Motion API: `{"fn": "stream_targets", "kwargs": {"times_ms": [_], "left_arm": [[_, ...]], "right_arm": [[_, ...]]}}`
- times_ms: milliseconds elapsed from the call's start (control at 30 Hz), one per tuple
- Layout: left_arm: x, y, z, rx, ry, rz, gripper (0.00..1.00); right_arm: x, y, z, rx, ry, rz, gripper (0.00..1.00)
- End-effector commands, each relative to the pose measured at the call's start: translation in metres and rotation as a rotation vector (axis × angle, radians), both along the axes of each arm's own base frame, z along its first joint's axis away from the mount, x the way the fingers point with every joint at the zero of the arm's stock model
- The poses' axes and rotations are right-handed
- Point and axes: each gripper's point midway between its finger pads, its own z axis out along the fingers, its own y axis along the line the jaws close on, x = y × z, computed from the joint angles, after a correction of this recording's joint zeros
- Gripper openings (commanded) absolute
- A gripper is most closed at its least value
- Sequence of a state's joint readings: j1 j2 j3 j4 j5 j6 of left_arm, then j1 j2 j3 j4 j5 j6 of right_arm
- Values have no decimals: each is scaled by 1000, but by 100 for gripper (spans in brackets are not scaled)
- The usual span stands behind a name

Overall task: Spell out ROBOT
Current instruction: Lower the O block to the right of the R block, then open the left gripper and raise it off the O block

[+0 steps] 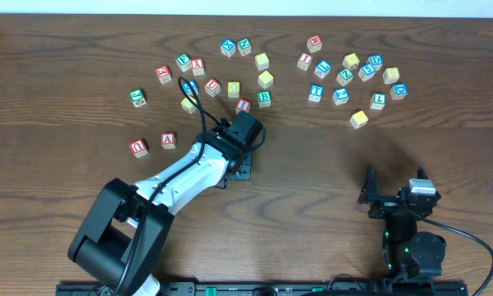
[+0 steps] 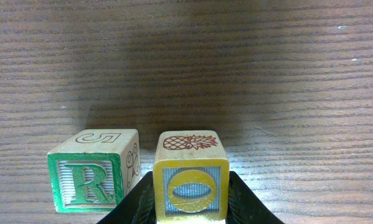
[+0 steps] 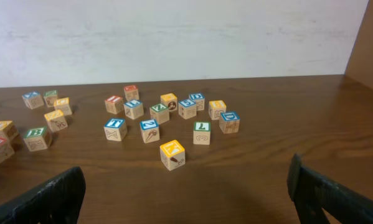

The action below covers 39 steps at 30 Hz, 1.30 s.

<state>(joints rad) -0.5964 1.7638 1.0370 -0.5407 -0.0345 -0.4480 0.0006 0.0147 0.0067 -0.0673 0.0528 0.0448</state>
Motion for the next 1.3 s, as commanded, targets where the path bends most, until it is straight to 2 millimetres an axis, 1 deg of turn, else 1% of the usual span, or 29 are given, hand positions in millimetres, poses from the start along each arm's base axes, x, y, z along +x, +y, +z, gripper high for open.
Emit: {"fn": "stream_targets", "kwargs": {"times_ms": [0,133,333,367,900,933,967,1267], "left_arm": [[-5,5,-9,20,24,0,26],[-5,5,-9,20,24,0,30],[-5,5,-9,20,24,0,31],[-5,5,-9,20,24,0,35],[-5,5,-9,20,23,0,35],[-5,5,-9,20,23,0,36],[-5,5,-9,20,23,-1,40],[-4,5,-9,18,21,0,40]], "right_arm": [[0,-1,0,10,-1,-9,99],[0,-1,0,10,-1,-9,99],[0,-1,0,10,-1,-8,99],[0,-1,0,10,-1,-9,99],[0,-1,0,9,-2,-9,99],[0,-1,0,9,-1,-9,99],[0,-1,0,10,-1,-9,99],[0,-1,0,10,-1,-9,99]]}}
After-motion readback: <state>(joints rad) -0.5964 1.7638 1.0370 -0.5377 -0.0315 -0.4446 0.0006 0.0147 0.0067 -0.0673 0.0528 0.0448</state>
